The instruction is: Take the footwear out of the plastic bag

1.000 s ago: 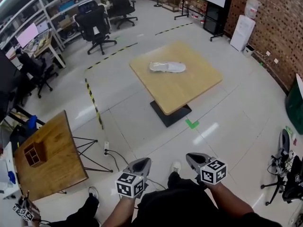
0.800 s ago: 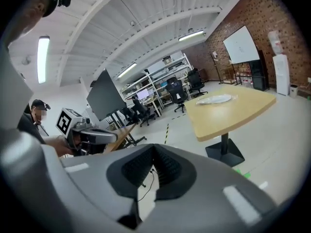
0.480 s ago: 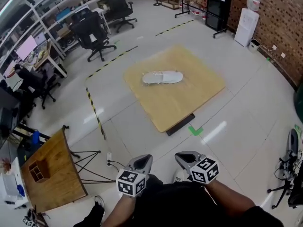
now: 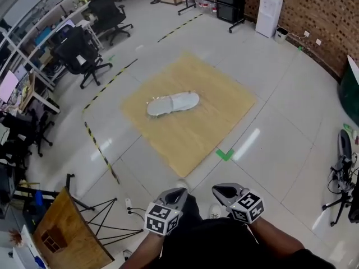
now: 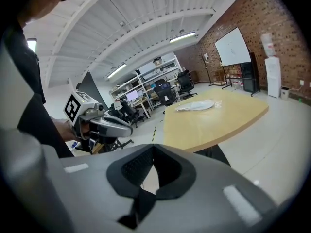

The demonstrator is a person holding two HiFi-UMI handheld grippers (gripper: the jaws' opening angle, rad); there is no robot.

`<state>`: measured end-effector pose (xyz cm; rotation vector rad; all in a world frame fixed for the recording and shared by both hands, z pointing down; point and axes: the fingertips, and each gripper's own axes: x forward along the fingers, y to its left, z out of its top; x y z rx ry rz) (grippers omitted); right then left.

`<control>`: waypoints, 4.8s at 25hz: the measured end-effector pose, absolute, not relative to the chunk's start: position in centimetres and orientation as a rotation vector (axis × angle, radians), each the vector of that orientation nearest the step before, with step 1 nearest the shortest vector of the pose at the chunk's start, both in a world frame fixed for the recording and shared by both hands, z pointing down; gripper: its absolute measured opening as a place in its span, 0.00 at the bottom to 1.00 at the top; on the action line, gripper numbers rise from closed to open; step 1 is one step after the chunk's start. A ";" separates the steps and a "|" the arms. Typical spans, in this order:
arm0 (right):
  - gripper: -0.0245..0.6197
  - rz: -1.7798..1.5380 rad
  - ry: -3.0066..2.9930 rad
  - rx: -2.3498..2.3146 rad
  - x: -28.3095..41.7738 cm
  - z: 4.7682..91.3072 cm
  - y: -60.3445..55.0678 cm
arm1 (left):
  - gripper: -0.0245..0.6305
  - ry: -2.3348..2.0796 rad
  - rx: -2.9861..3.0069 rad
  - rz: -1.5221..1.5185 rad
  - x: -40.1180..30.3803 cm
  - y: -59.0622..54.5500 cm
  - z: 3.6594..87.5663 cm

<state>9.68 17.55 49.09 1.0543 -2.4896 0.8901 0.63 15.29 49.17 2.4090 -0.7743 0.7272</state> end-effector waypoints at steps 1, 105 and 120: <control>0.04 0.887 -2.475 1.066 9.9 49.1 16.4 | 0.05 -0.756 2.428 0.725 1.0 13.6 49.2; 0.23 1.562 -1.907 1.194 10.0 64.5 -8.8 | 0.20 -0.362 2.679 1.497 0.7 -13.8 64.9; 0.04 0.415 -1.902 0.991 16.4 64.0 -7.1 | 0.20 -0.413 2.666 1.416 0.3 -13.9 65.0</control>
